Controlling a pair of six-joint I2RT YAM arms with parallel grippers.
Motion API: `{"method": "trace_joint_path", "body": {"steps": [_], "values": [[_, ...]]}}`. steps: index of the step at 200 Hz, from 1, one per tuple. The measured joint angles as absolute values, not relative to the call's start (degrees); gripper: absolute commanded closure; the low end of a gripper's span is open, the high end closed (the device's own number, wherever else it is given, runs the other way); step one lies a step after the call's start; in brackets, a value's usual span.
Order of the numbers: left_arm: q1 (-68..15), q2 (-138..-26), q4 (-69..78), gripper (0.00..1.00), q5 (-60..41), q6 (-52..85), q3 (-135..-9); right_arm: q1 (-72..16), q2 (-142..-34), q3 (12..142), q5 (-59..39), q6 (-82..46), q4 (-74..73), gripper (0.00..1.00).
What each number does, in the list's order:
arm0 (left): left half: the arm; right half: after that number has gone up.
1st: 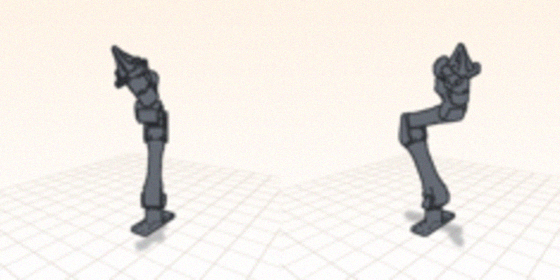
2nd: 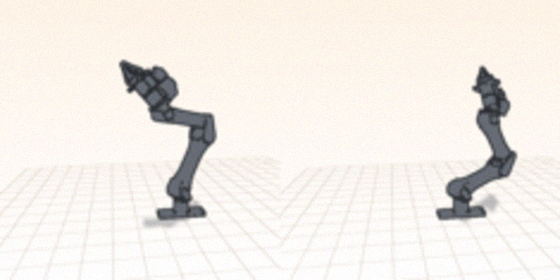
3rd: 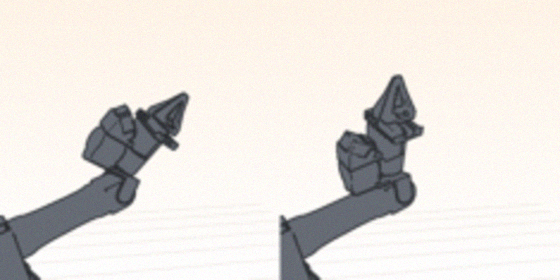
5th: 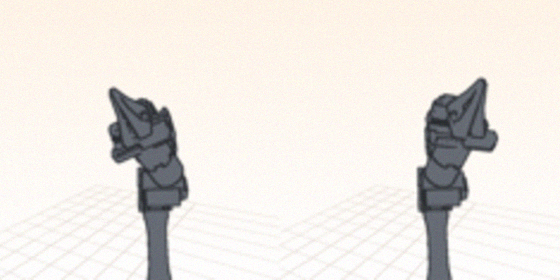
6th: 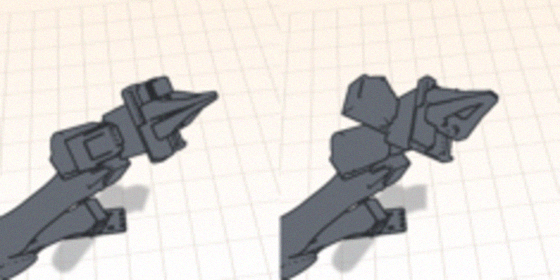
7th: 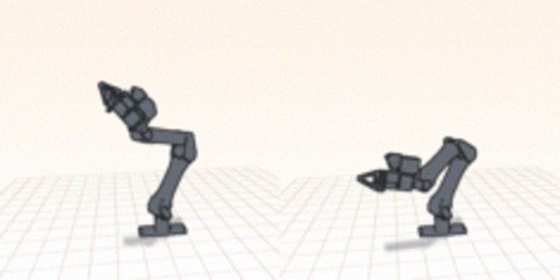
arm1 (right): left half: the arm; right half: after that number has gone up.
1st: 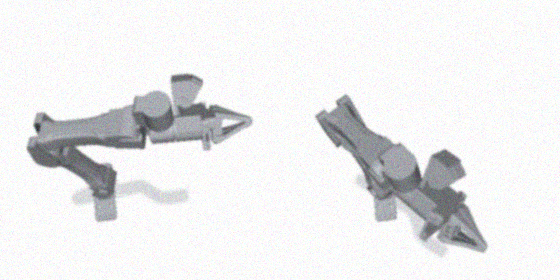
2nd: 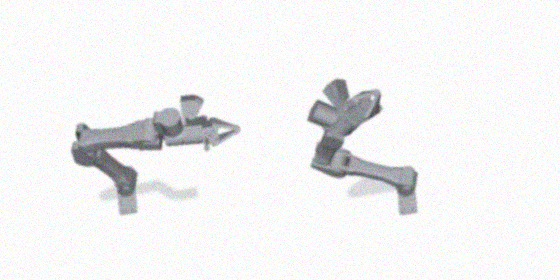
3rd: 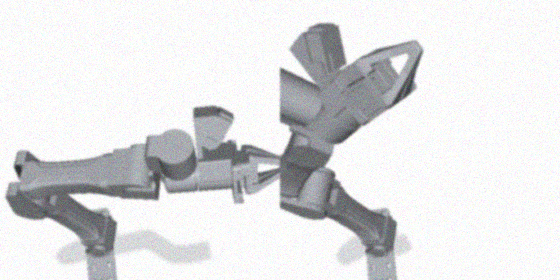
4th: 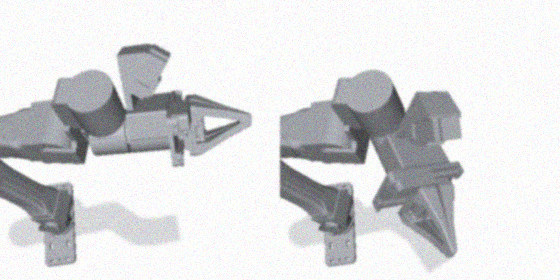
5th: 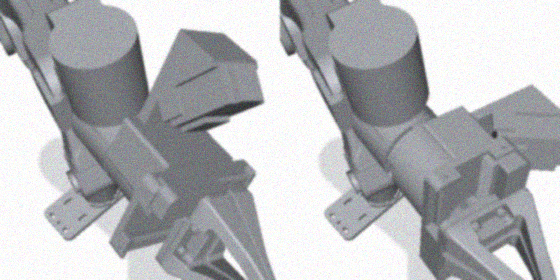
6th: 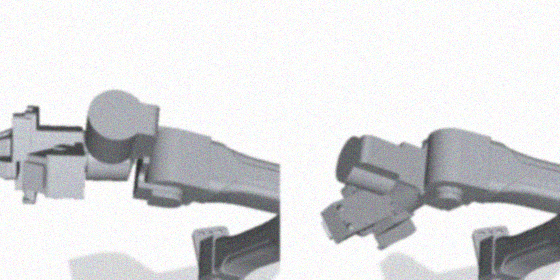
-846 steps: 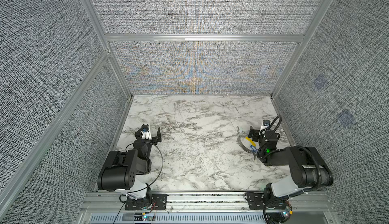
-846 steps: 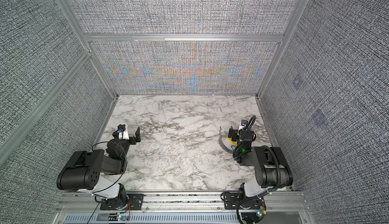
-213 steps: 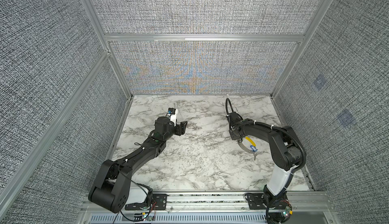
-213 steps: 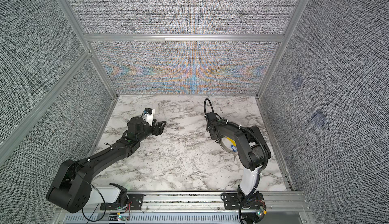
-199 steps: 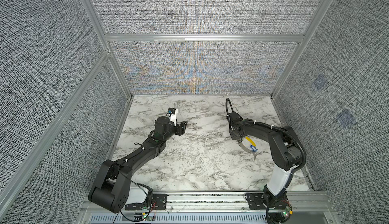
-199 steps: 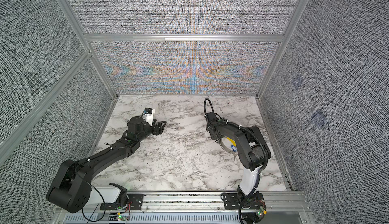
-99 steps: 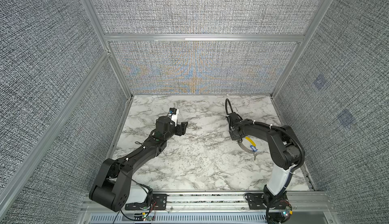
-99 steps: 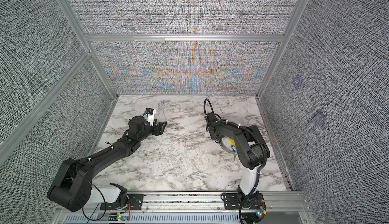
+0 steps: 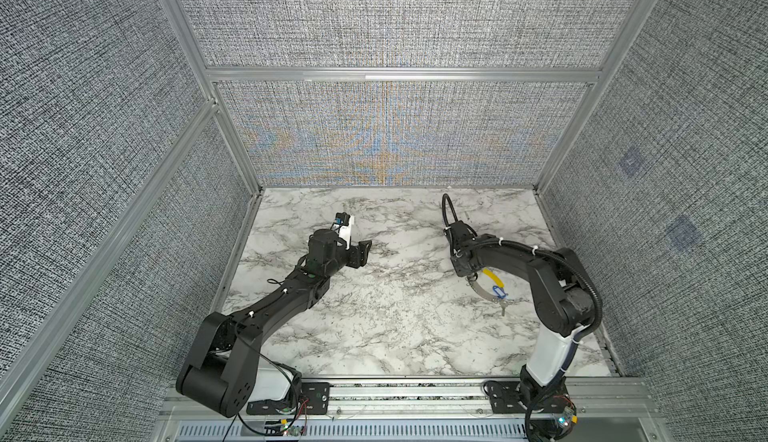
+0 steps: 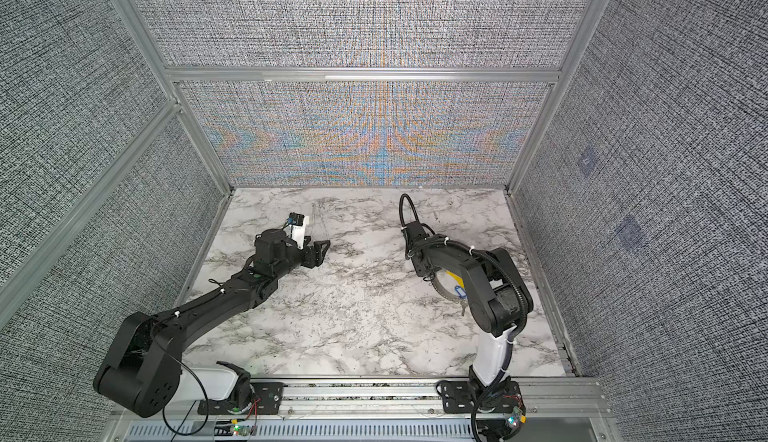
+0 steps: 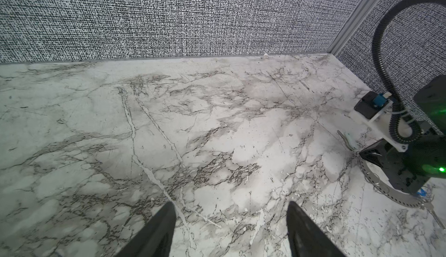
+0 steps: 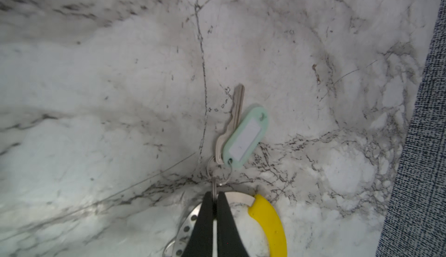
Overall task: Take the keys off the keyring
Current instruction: 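Lift the keyring with the right gripper toward the left gripper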
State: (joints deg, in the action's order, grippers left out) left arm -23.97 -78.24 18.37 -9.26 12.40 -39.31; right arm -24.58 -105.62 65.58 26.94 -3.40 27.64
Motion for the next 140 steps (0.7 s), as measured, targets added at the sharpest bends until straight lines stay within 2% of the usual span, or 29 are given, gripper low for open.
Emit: {"method": "trace_joint_path", "body": {"steps": [18,65,140], "values": [[-24.0,-78.3,18.3,0.26,-9.1,12.4,-39.6,-24.8,-104.9,65.6,26.9,-2.5,28.0,0.99],[-24.2,-76.9,18.4,0.26,-9.1,12.4,-39.6,-28.8,-99.3,65.9,23.3,2.4,30.1,1.00],[-24.2,-66.9,15.2,0.28,-7.0,10.2,-36.6,-32.8,-85.4,65.1,1.0,12.9,32.1,1.00]]}}
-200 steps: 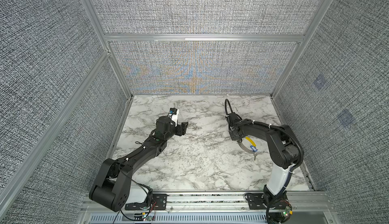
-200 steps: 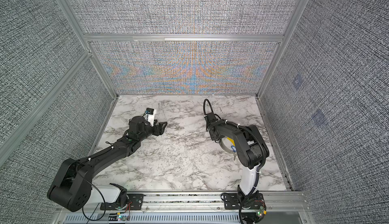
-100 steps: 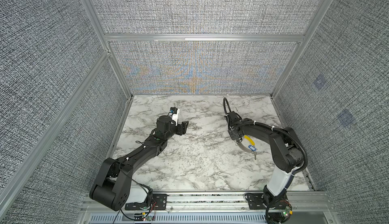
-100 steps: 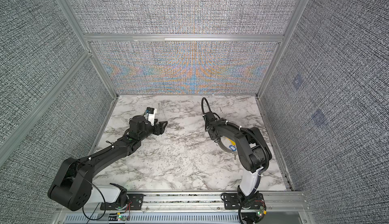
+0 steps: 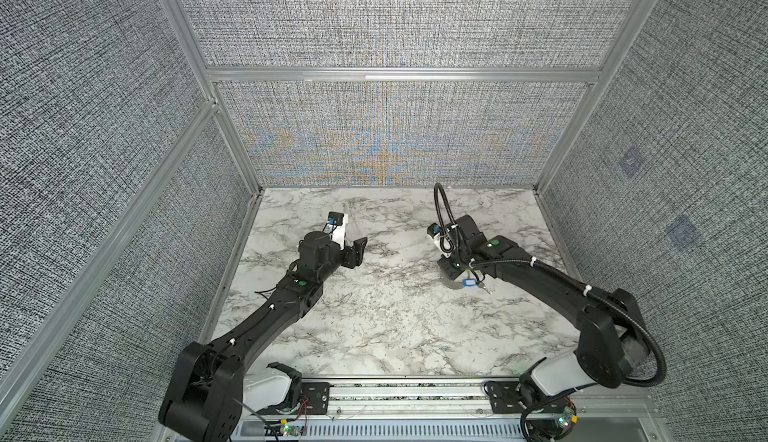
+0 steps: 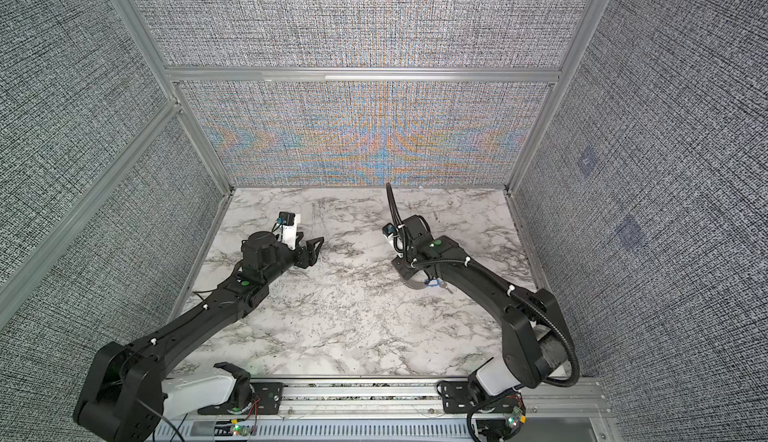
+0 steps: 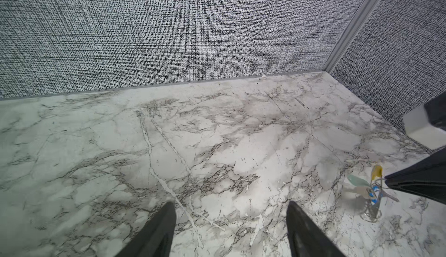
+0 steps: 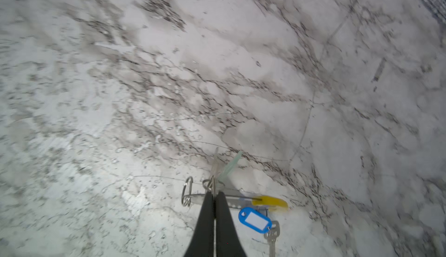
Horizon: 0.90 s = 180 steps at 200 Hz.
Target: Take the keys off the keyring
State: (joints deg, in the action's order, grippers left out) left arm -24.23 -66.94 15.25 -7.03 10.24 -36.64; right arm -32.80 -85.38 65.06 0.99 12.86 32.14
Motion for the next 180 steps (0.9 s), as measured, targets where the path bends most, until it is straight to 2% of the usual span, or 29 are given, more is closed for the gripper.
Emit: {"method": "trace_joint_path", "body": {"steps": [42,77,117,180], "values": [[-24.2,-58.2,16.6,0.31,-10.8,4.3,-30.7,-35.6,-81.8,65.7,-7.1,19.7,34.3,1.00],[-24.2,-55.5,16.7,0.39,-19.2,-1.0,-30.2,-36.9,-79.2,66.7,-11.0,24.7,34.7,1.00],[-24.3,-55.0,17.3,0.57,-30.7,-7.3,-29.2,-37.6,-77.0,66.4,-15.4,30.4,34.9,1.00],[-27.6,-60.4,21.1,0.58,-39.8,-12.0,-29.1,-38.0,-75.4,64.3,-21.2,36.3,33.6,1.00]]}}
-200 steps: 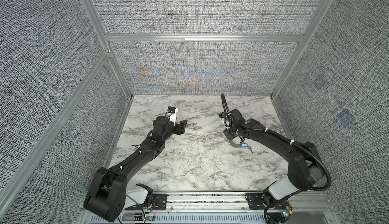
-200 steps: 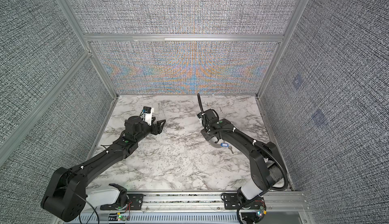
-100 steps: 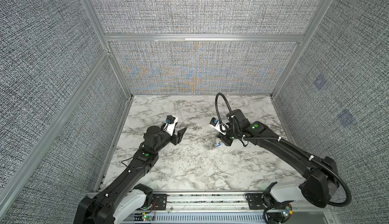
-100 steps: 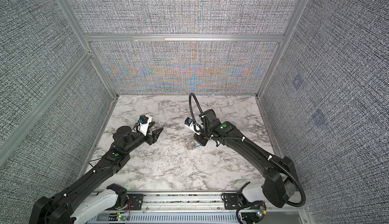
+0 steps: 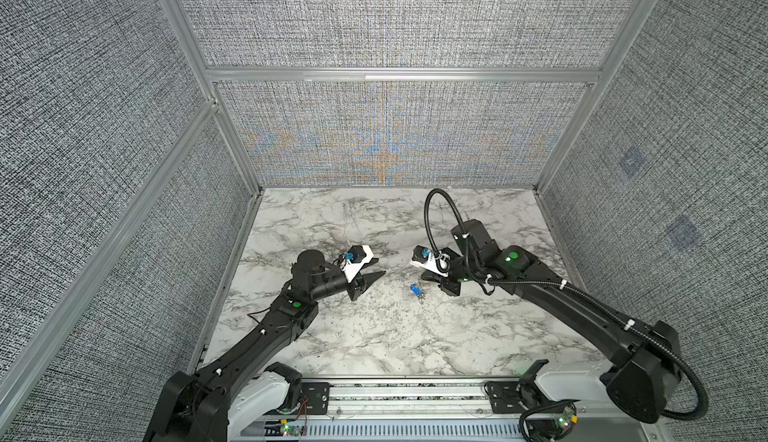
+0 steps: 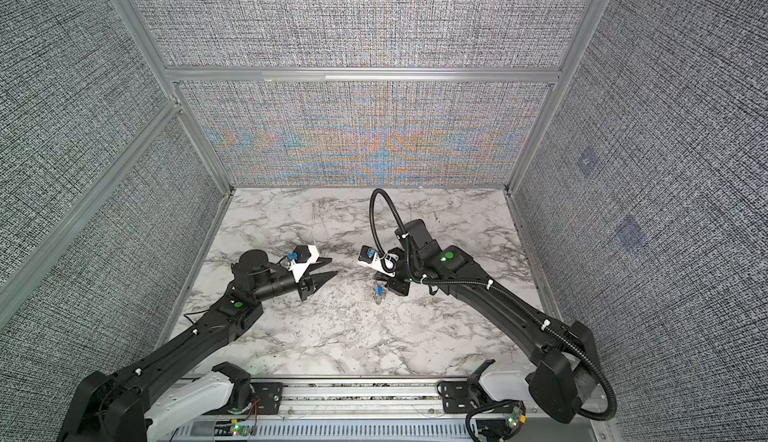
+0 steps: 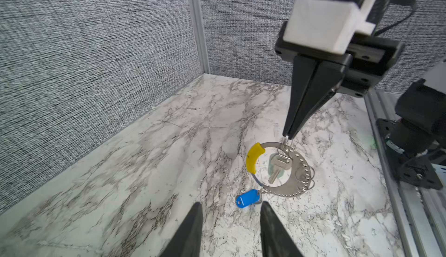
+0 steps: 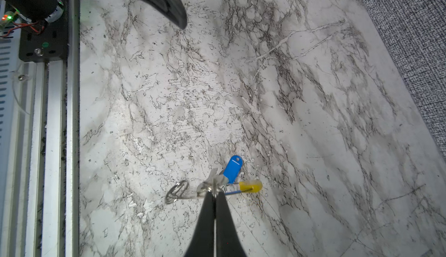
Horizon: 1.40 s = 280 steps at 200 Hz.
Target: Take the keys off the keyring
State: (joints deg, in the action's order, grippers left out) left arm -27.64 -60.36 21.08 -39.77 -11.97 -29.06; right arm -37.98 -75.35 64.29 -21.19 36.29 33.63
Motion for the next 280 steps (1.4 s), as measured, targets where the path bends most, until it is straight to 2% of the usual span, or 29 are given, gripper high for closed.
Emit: {"method": "trace_joint_path", "body": {"steps": [67,118,226,280], "values": [[-32.2,-66.2,24.4,0.56,-42.6,-13.1,-29.5,-38.2,-75.8,65.0,-26.6,39.9,31.3,1.00],[-32.6,-68.8,28.3,0.50,-43.9,-12.0,-28.3,-38.3,-75.7,65.3,-29.3,42.1,29.8,1.00],[-32.9,-75.2,30.2,0.46,-49.5,-11.9,-31.2,-38.7,-75.4,66.1,-31.3,47.2,28.6,1.00],[-35.0,-74.4,31.1,0.46,-44.7,-13.1,-30.7,-38.7,-75.3,65.8,-32.1,45.3,26.9,1.00]]}}
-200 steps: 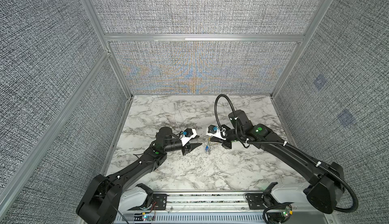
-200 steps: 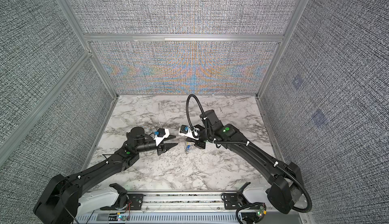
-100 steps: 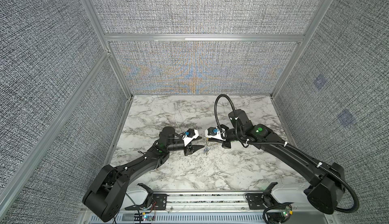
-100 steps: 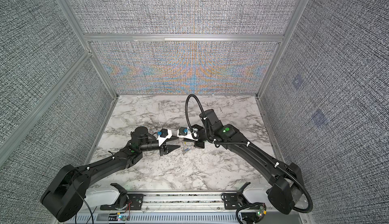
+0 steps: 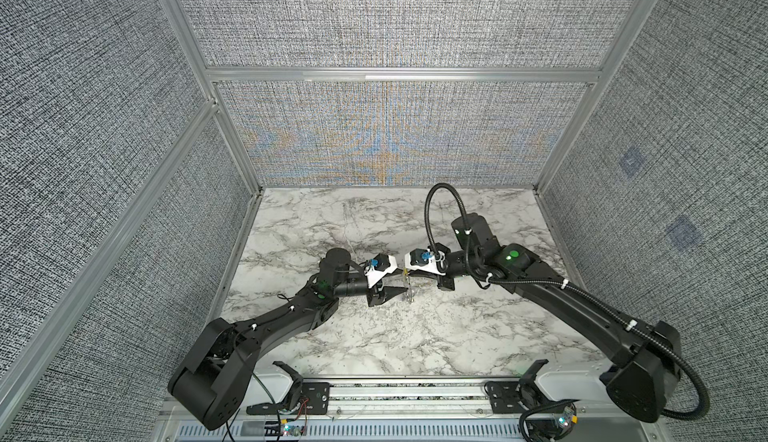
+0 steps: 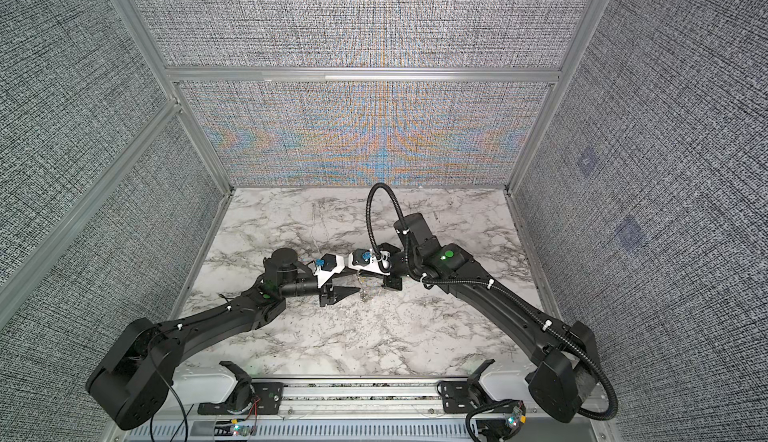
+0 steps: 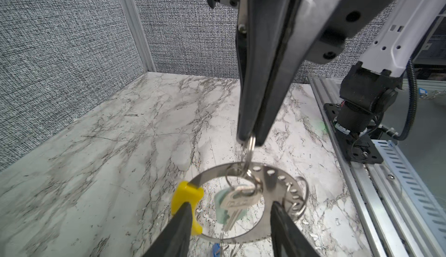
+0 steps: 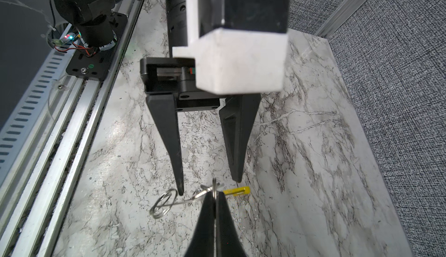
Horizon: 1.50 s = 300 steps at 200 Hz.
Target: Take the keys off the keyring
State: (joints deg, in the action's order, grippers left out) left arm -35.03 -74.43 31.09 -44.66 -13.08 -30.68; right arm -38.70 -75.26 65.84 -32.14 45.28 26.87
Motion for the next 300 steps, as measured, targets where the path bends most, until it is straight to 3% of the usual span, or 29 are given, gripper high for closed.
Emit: {"method": "trace_joint_path", "body": {"steps": [66,164,221,300], "values": [[-37.1,-74.6,33.8,0.52,-39.0,-13.4,-29.8,-38.7,-74.6,65.1,-33.0,44.0,24.6,1.00],[-42.8,-72.7,38.7,0.46,-23.4,-11.3,-25.9,-38.7,-72.6,62.1,-32.5,39.3,19.0,1.00],[-43.8,-71.5,42.8,0.54,-20.9,-10.5,-24.4,-38.7,-72.5,61.8,-31.9,38.7,18.2,1.00],[-43.8,-71.3,44.2,0.76,-23.1,-10.5,-24.2,-38.7,-72.5,61.8,-31.7,38.9,18.2,1.00]]}}
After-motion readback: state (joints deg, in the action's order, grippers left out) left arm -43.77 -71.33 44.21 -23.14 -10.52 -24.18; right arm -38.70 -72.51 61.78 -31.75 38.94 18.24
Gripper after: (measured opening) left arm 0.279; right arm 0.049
